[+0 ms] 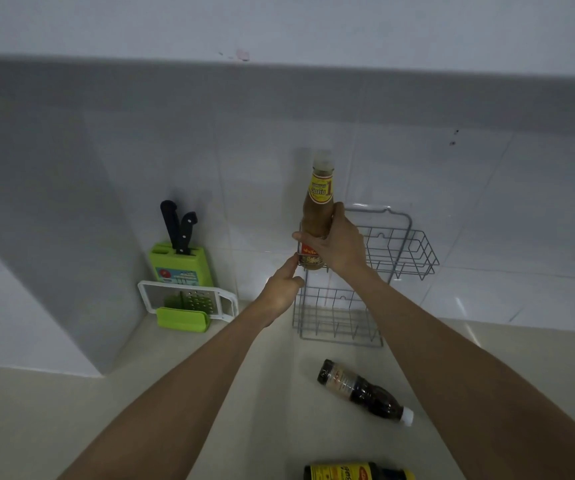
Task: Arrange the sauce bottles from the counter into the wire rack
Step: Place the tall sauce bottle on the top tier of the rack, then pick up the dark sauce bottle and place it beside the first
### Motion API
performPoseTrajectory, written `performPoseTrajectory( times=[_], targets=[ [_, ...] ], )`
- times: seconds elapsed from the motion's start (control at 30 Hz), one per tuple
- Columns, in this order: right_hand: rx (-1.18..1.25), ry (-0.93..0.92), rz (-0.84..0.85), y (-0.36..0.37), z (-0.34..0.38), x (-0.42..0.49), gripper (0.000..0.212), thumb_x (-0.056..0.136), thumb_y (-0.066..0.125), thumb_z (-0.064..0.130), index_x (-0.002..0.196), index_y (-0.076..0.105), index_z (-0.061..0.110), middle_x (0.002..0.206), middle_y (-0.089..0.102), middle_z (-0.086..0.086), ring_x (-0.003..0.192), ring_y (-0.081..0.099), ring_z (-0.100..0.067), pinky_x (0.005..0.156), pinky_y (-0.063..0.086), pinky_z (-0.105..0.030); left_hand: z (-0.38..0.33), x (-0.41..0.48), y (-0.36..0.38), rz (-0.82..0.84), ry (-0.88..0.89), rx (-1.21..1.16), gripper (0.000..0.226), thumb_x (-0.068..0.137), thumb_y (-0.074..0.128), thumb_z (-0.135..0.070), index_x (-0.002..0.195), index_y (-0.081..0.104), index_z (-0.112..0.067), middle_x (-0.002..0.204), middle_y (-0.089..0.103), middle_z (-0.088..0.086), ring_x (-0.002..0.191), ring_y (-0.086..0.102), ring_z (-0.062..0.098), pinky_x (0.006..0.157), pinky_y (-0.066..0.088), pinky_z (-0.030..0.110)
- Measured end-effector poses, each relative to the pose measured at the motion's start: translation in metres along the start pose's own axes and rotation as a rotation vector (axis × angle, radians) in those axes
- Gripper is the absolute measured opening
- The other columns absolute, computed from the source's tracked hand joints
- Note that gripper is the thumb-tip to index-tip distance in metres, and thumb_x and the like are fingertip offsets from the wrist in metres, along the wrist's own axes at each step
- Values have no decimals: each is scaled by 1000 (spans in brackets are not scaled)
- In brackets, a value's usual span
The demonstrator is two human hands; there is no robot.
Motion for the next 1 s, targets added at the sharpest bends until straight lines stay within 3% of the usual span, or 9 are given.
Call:
performPoseTrajectory(
  times=[0.2, 0.33, 0.47, 0.57, 0.67, 0.77, 0.87, 1.0],
  targets=[
    [100, -46, 46, -11, -6, -20, 65, 80, 67, 53, 126, 40, 15, 125, 62, -7, 111, 61, -25, 88, 53, -40, 4, -11, 4, -63, 43, 87, 65, 94, 40, -3, 152, 15, -22, 158, 24, 1, 145, 25, 21, 111, 20, 24],
    [104, -115, -91, -24, -32, -58, 55, 89, 63, 35, 134, 41, 12, 130, 55, -7, 118, 50, -20, 94, 41, -30, 22, -25, 14, -176, 59, 94, 59, 95, 40, 1, 149, 24, -15, 154, 34, 7, 142, 32, 22, 115, 25, 32],
    [117, -58, -124, -37, -73, -107, 39, 90, 61, 23, 126, 48, 15, 123, 56, -2, 110, 53, -15, 93, 44, -32, 51, -41, 26, -170, 43, 116, 55, 92, 40, 6, 144, 36, -11, 150, 41, 8, 141, 35, 21, 117, 27, 34],
    [-26, 43, 37, -32, -118, -141, 34, 90, 60, 31, 120, 51, 19, 119, 59, 0, 109, 55, -17, 92, 48, -37, 71, -53, 38, -103, 23, 211, 54, 92, 42, 4, 144, 38, -11, 151, 40, 6, 141, 34, 19, 114, 24, 24],
    [-229, 202, 375, -22, -155, -170, 54, 85, 60, 48, 128, 45, 20, 131, 53, -4, 119, 48, -27, 96, 44, -43, 88, -57, 48, 12, 2, 372, 53, 93, 44, -1, 145, 37, -12, 153, 35, 6, 142, 31, 19, 105, 18, 13],
    [-415, 337, 642, -12, -185, -197, 70, 79, 65, 49, 135, 35, 20, 137, 44, -7, 123, 42, -32, 98, 40, -44, 98, -59, 57, 126, -24, 478, 52, 94, 45, -4, 145, 35, -10, 154, 33, 7, 143, 31, 19, 109, 18, 15],
    [-486, 353, 718, -2, -200, -212, 71, 77, 69, 44, 132, 33, 17, 130, 44, -9, 117, 45, -32, 93, 41, -43, 102, -58, 64, 174, -39, 544, 52, 95, 45, -6, 146, 34, -9, 155, 32, 7, 144, 29, 19, 115, 18, 21],
    [-593, 303, 669, 4, -209, -212, 67, 78, 71, 32, 130, 32, 15, 127, 44, -9, 113, 48, -31, 88, 45, -43, 103, -56, 72, 191, -53, 574, 51, 95, 45, -6, 145, 35, -9, 154, 35, 7, 142, 32, 18, 111, 19, 16]
  ],
)
Point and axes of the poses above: each hand's wrist, its own x-axis towards the middle knuckle, its own y-axis out of the palm, z = x × y, the point moved 1 cm from there along x, towards the middle knuckle
